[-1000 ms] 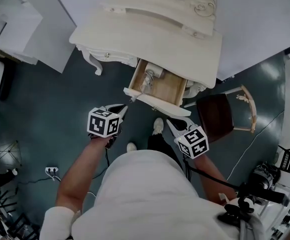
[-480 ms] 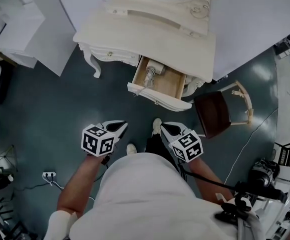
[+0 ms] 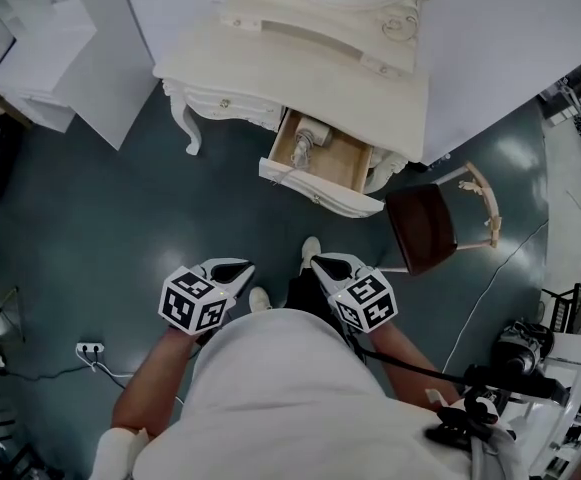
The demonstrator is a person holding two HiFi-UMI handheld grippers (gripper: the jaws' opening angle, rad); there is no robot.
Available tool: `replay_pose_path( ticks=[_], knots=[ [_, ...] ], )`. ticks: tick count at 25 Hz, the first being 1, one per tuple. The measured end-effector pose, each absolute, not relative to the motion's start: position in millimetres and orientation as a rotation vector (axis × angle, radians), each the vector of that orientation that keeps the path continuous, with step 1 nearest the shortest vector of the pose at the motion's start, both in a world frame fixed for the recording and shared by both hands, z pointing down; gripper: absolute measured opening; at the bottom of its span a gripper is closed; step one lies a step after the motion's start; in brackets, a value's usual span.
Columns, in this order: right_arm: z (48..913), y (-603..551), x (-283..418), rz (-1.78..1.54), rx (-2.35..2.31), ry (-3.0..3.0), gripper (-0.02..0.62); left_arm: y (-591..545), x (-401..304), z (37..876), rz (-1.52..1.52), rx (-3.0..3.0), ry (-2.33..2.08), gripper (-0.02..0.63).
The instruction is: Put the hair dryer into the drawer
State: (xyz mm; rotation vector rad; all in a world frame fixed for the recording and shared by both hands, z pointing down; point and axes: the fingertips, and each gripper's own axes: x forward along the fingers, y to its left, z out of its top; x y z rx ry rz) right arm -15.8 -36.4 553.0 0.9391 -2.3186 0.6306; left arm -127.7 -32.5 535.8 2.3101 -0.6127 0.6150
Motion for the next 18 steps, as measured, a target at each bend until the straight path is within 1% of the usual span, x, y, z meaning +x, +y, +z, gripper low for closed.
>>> replay_pose_path(
  ticks=[18],
  knots=[
    [545.3,-32.8,-33.8,0.567,0.886,-2.320,-0.002,-23.2,-132.5,527.2,0.596,2.338,-0.604,0.002]
  ],
)
